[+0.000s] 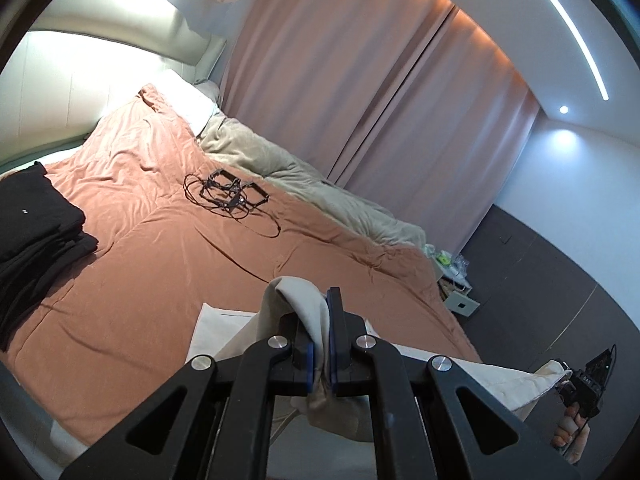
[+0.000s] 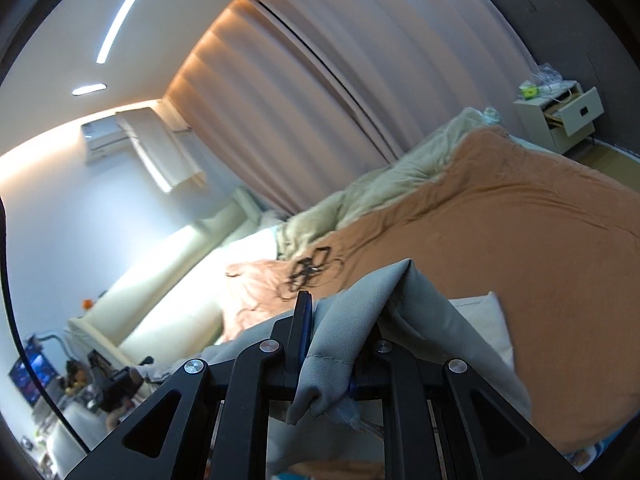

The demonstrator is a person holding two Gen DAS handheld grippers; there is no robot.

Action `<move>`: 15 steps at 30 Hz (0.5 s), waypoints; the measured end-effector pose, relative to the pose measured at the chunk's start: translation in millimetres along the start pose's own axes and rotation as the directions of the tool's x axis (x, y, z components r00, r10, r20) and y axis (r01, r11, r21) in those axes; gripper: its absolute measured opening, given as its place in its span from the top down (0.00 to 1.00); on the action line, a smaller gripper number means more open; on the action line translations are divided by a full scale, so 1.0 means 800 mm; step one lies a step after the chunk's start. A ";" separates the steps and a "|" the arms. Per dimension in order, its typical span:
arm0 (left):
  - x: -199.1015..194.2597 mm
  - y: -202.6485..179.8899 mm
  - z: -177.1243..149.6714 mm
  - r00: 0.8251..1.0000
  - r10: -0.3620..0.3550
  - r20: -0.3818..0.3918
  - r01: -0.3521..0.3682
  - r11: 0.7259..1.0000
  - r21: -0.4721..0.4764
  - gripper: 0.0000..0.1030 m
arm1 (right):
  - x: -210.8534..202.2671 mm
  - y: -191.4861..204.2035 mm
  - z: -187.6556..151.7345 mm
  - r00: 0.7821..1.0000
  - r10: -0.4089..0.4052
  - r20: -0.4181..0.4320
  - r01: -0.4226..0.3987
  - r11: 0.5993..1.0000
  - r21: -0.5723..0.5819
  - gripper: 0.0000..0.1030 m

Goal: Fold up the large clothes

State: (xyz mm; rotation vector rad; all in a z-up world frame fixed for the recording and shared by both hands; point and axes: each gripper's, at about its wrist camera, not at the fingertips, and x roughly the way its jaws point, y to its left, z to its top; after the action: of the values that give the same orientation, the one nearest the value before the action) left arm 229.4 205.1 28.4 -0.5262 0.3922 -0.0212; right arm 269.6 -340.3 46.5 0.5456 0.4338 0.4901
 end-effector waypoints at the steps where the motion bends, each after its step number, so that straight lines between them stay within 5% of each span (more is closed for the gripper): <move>1: 0.012 0.002 0.002 1.000 0.005 -0.011 -0.005 1.000 0.000 0.93 | 0.014 -0.008 0.003 1.000 -0.017 -0.009 0.017 1.000 0.003 0.86; 15: 0.210 0.060 -0.010 0.971 0.108 -0.213 -0.114 0.993 -0.016 0.93 | 0.167 -0.107 0.017 0.969 -0.175 -0.174 0.183 0.983 0.029 0.85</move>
State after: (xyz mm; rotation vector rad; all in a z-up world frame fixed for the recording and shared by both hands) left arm 378.0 222.9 -61.6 -0.5308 0.6307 0.0370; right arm 411.0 -336.4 -26.8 0.5042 0.6542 0.3550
